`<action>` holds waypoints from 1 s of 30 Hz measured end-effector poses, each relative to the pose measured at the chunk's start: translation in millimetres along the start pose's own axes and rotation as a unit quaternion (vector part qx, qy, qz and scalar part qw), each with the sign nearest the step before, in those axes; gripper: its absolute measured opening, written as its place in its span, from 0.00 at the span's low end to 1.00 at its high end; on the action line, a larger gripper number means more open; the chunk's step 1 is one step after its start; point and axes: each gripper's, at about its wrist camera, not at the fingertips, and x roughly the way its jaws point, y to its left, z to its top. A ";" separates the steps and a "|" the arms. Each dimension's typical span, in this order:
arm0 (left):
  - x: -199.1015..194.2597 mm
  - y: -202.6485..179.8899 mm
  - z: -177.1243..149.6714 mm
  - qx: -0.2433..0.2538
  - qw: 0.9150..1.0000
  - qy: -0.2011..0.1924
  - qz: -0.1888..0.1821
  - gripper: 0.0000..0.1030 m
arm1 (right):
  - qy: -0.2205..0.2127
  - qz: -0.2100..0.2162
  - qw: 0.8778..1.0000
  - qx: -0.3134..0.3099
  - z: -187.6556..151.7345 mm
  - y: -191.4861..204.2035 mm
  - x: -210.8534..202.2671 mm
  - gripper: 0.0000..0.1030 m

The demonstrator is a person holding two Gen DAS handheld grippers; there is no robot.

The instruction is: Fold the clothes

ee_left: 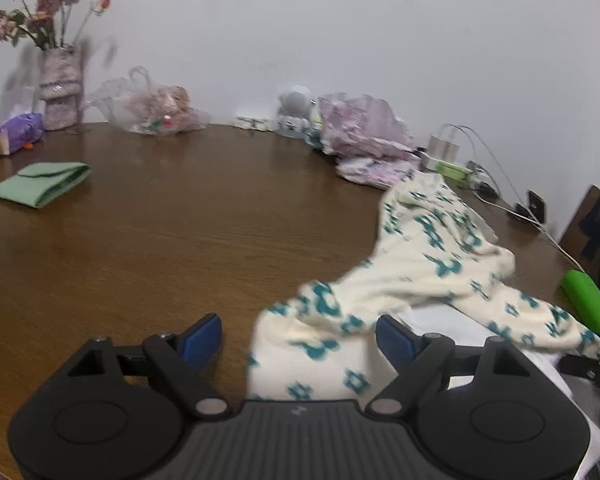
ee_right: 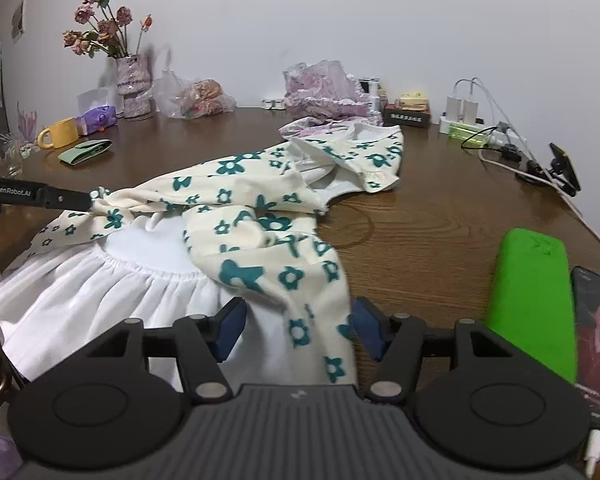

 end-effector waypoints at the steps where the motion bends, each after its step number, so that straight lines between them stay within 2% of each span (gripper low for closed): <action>1: 0.1 -2.0 -3.0 0.000 1.000 0.003 -0.007 0.80 | 0.000 0.001 1.000 0.000 -0.2 1.3 0.6 0.58; 2: 0.7 -4.1 -5.7 0.001 1.000 0.006 -0.010 0.77 | -0.001 0.001 1.000 -0.001 -0.4 2.5 1.3 0.54; 4: 1.2 -7.2 -9.7 0.000 1.000 0.005 -0.002 0.49 | -0.001 0.003 1.000 -0.002 -0.7 5.1 2.5 0.46; 5: 1.4 -8.6 -11.1 -0.004 1.000 0.002 0.009 0.18 | -0.001 0.004 1.000 -0.002 -0.9 6.3 3.1 0.41; 6: 2.6 -9.3 -11.5 -0.008 1.000 0.004 0.013 0.08 | -0.002 0.004 1.000 -0.002 -1.1 7.6 3.8 0.36; 8: 1.9 -11.7 -10.1 -0.015 1.000 0.005 0.012 0.06 | -0.002 0.006 1.000 -0.003 -1.5 10.1 5.0 0.11; 9: 1.2 -12.9 -8.9 -0.019 1.000 0.006 0.013 0.05 | -0.003 0.007 1.000 -0.003 -1.7 11.4 5.7 0.07; 10: -1.7 -13.9 -5.3 -0.027 1.000 0.007 0.011 0.04 | -0.002 0.013 1.000 0.003 0.0 10.6 5.7 0.05; 12: -19.2 -15.7 11.7 -0.056 0.998 -0.002 -0.018 0.04 | -0.015 0.029 0.999 0.029 11.3 4.7 -3.7 0.05; 15: -74.9 -25.3 60.1 -0.068 0.990 -0.075 -0.098 0.03 | -0.085 0.069 0.993 0.035 55.2 -0.3 -54.1 0.04; 17: -127.2 -39.1 99.4 -0.048 0.976 -0.158 -0.142 0.03 | -0.148 0.083 0.985 0.023 92.5 -1.5 -100.9 0.04; 20: -207.8 -61.4 151.6 -0.013 0.941 -0.281 -0.191 0.03 | -0.248 0.101 0.964 -0.010 154.0 -1.1 -179.2 0.04; 23: -263.1 -76.4 192.7 0.009 0.911 -0.361 -0.201 0.03 | -0.329 0.093 0.939 -0.045 207.6 4.0 -245.7 0.04; 24: -272.1 -79.3 203.5 0.013 0.905 -0.375 -0.199 0.03 | -0.345 0.083 0.934 -0.054 224.2 4.8 -260.3 0.04; 27: -276.3 -82.2 230.0 0.011 0.905 -0.385 -0.181 0.03 | -0.353 0.064 0.932 -0.056 261.5 -0.8 -271.1 0.04; 30: -240.7 -76.3 248.0 -0.008 0.924 -0.350 -0.154 0.03 | -0.330 0.044 0.942 -0.044 286.9 -12.1 -247.8 0.04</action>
